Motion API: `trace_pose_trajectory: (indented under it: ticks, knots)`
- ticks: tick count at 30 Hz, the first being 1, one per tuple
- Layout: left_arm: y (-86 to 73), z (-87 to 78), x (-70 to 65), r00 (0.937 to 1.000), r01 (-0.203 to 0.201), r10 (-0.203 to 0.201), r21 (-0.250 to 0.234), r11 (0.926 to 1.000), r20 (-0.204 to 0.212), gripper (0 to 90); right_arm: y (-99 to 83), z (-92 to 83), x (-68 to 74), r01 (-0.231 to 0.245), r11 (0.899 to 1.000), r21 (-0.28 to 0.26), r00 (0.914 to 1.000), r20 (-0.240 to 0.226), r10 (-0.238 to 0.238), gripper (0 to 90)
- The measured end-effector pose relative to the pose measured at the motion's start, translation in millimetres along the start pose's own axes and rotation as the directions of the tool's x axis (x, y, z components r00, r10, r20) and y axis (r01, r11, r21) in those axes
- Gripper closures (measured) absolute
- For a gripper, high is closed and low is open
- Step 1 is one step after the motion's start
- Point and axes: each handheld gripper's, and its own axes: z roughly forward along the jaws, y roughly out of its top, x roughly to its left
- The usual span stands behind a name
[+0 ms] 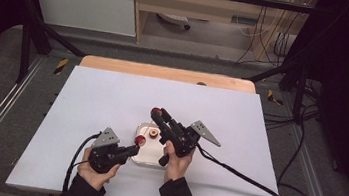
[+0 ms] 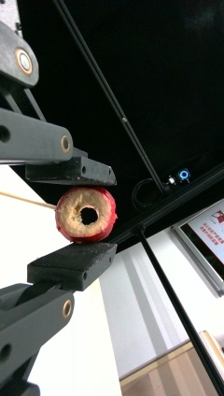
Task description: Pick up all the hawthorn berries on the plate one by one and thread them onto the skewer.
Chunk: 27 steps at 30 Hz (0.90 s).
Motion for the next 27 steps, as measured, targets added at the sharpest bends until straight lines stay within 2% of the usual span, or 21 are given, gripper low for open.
trace_pose_trajectory:
  ticks: [6,10,12,16,18,21,23,27]
  knots:
    - [-1.7,2.5,0.2,0.9999,0.013,-0.013,0.019,0.9997,0.002,88.4,-5.3,-0.6,0.5,0.022,1.000,0.011,0.9997,-0.003,-0.022,61.3]
    - [-1.9,3.4,-4.6,0.9976,-0.025,0.027,0.032,0.9992,-0.063,88.5,-4.6,-0.9,1.4,-0.012,1.000,0.029,0.9999,-0.001,0.012,61.4]
    - [-2.2,4.0,-5.1,0.9975,-0.021,0.023,0.033,0.9992,-0.067,88.5,-4.1,-0.8,1.7,-0.034,0.999,0.040,0.9994,0.009,0.034,61.4]
    - [-3.9,4.3,-2.7,0.9992,-0.002,0.003,0.025,0.9997,-0.040,88.6,-4.0,-2.0,3.6,-0.032,0.998,0.051,0.9991,0.030,0.031,61.5]
    - [-3.9,4.2,-3.7,0.9994,-0.007,0.008,0.022,0.9997,-0.035,88.6,-3.8,-2.6,4.2,-0.022,0.998,0.053,0.9994,0.028,0.021,61.6]
    - [-3.8,3.3,-6.9,0.9989,-0.014,0.015,0.021,0.9997,-0.044,88.6,-3.0,-3.4,4.9,0.006,0.998,0.064,0.9992,0.039,-0.008,61.7]
    - [-3.7,2.6,-6.5,0.9994,0.002,-0.001,0.026,0.9997,-0.035,88.6,-2.8,-4.4,6.1,0.035,0.997,0.076,0.9977,0.056,-0.039,61.8]
    - [-3.9,2.4,-6.5,0.9997,0.011,-0.010,0.023,0.9997,-0.023,88.7,-2.7,-5.3,6.6,0.043,0.996,0.080,0.9976,0.052,-0.047,61.9]
